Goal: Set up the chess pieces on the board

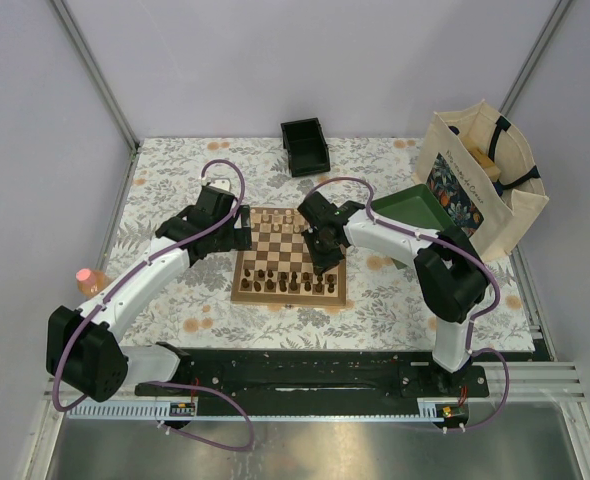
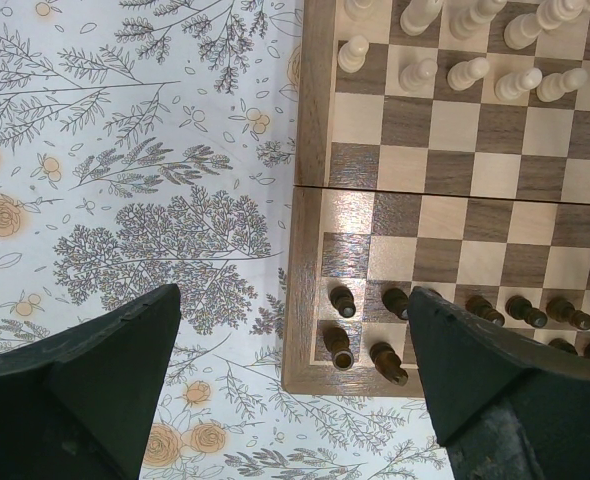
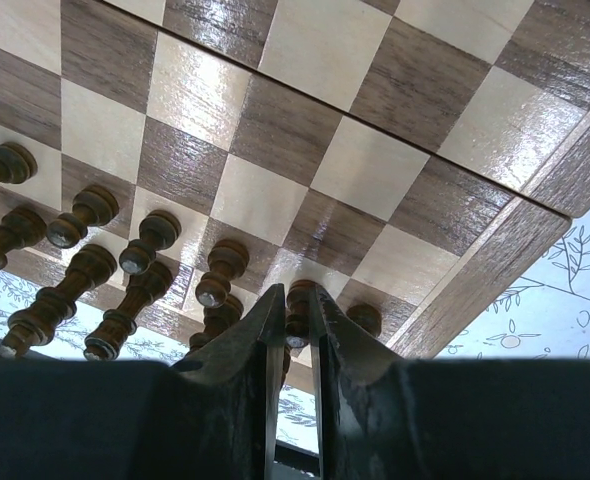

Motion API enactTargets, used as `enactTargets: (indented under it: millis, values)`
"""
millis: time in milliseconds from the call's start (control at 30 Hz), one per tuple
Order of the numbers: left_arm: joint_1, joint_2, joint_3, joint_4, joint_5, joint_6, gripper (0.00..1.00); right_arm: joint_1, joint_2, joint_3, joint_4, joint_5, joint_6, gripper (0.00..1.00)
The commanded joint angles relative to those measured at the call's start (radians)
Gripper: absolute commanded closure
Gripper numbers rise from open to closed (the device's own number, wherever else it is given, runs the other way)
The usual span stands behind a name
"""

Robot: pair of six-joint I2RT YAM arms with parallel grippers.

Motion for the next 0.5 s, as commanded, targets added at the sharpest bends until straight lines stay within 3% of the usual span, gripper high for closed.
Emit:
enactTargets:
  millis: [0, 467]
  values:
    - [0.007, -0.002, 0.029, 0.035, 0.007, 0.005, 0.01, 0.008, -0.026, 0.028, 0.021, -0.007, 0.002, 0.75]
    - [0.019, -0.018, 0.024, 0.041, -0.025, -0.004, 0.01, 0.008, 0.051, 0.231, 0.024, -0.055, -0.002, 0.73]
